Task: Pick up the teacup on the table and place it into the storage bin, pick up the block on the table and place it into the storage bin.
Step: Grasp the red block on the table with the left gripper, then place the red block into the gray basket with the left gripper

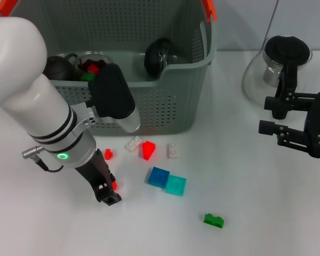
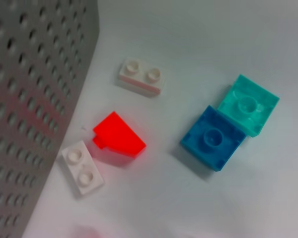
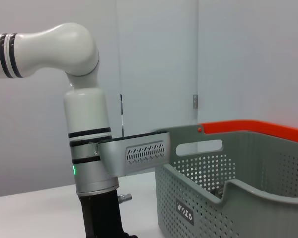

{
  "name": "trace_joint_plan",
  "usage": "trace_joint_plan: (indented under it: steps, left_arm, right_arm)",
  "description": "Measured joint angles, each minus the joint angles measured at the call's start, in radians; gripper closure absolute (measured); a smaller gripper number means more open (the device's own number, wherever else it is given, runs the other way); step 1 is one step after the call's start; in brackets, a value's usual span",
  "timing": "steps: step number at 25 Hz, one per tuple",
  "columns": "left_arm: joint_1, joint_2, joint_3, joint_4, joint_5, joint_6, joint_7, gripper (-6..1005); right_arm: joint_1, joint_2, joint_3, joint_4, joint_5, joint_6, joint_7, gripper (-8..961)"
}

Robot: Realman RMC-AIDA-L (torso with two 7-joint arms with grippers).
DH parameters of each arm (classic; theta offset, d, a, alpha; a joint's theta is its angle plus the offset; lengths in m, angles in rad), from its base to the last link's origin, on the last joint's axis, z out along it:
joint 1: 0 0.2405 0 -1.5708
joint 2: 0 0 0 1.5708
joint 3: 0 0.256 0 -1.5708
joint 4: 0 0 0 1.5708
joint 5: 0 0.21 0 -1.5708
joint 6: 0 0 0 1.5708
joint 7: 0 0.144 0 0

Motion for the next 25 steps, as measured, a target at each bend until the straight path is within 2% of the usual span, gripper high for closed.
trace_joint_plan:
  steps: [25]
  left_arm:
    - [-0.007,0.001,0.016,-0.025,0.018,-0.034,-0.018,652]
  right_arm:
    - [-0.009,-0.002,0.009,-0.001,-0.002,-0.004,0.000,435]
